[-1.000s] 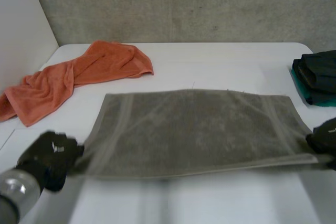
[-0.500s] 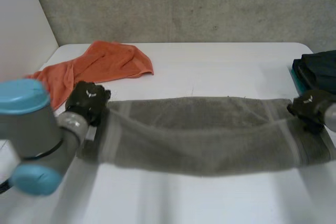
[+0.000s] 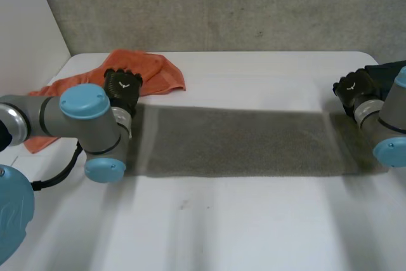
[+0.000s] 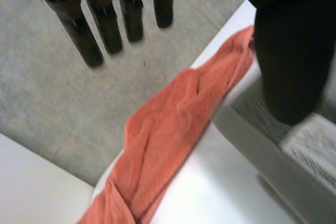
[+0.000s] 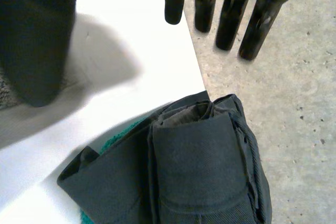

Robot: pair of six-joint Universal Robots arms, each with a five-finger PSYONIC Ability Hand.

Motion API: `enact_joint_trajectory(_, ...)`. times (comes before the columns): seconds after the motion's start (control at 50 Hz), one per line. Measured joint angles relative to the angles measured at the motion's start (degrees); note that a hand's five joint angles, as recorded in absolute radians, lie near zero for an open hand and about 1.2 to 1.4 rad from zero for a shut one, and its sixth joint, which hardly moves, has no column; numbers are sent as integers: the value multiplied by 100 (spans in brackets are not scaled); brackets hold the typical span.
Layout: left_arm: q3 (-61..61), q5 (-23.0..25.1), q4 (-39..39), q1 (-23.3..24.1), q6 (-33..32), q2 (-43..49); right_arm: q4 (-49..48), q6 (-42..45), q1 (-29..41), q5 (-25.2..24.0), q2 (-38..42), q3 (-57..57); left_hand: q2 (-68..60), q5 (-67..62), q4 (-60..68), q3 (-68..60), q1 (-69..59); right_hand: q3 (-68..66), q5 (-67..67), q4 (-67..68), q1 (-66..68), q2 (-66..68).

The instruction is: Fold the laundry.

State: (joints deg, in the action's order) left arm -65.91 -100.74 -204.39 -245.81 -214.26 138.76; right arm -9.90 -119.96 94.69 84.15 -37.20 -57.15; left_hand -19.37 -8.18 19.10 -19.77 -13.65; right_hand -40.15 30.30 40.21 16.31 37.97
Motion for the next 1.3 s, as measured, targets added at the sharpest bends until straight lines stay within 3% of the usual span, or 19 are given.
enact_joint_trajectory(0.04,-21,-4,-93,53,-35,-18,-70,-20,32,63,14,-11,0,0,0,0,0,0,0,0,0,0)
enact_joint_trajectory(0.06,-44,-13,-160,96,-59,-39,-105,-64,60,128,-2,-43,721,538,-707,741,263,2795,-2639,-2673,-464,-2527)
enact_joint_trajectory(0.16,-198,-49,-268,176,-78,-181,-117,-406,89,264,-262,-302,767,542,-744,770,263,2800,-2641,-2673,-464,-2527)
enact_joint_trajectory(0.24,-664,-72,-284,185,-44,-596,-68,-1314,2,119,-1120,-1009,767,541,-744,770,263,2800,-2640,-2673,-464,-2527)
enact_joint_trajectory(0.32,-1322,-57,-272,162,42,-1150,79,-2125,-211,-312,-2055,-1773,767,548,-744,770,263,2800,-2641,-2673,-464,-2527)
enact_joint_trajectory(0.44,-2291,-1,-295,156,487,-1848,924,-2394,-817,-1137,-2708,-2652,767,542,-744,770,263,2803,-2641,-2674,-465,-2527)
enact_joint_trajectory(0.56,-2806,33,-316,189,920,-2149,1334,-2136,-1234,-1504,-2687,-3221,767,549,-744,770,263,2326,-2334,-2388,-297,-2139)
enact_joint_trajectory(0.66,-2846,36,-321,204,997,-2154,1179,-1857,-1316,-1509,-2418,-3366,767,542,-744,770,263,1745,-1829,-1762,323,-1607)
enact_joint_trajectory(0.76,-2821,32,-322,212,996,-2124,772,-1604,-1337,-1468,-2008,-3385,767,541,-744,770,263,144,-293,-159,1740,78)
enact_joint_trajectory(0.78,-2818,31,-322,213,992,-2120,699,-1582,-1338,-1463,-1951,-3370,767,541,-744,770,263,-1128,860,1113,2591,1387)
enact_joint_trajectory(0.84,-2818,29,-321,216,980,-2122,394,-1523,-1407,-1388,-1772,-3291,767,541,-744,770,263,-2664,1748,2678,3007,2895)
enact_joint_trajectory(1.1,-2927,27,-312,203,980,-2259,223,-1193,-2190,-1020,-2193,-3179,768,541,-744,770,263,-2749,2490,2784,3768,2940)
enact_joint_trajectory(1.14,-2997,31,-312,198,982,-2343,230,-641,-2456,-952,-2326,-3162,767,550,-744,770,263,-2749,2490,2785,3768,2940)
enact_joint_trajectory(1.2,-3090,34,-312,187,983,-2443,199,-42,-2524,-905,-2454,-3151,768,541,-744,770,263,-2749,2490,2785,3772,2940)
enact_joint_trajectory(1.3,-3181,36,-312,168,983,-2548,95,152,-2076,-935,-2693,-3098,767,541,-744,770,263,-2749,2490,2786,3822,2940)
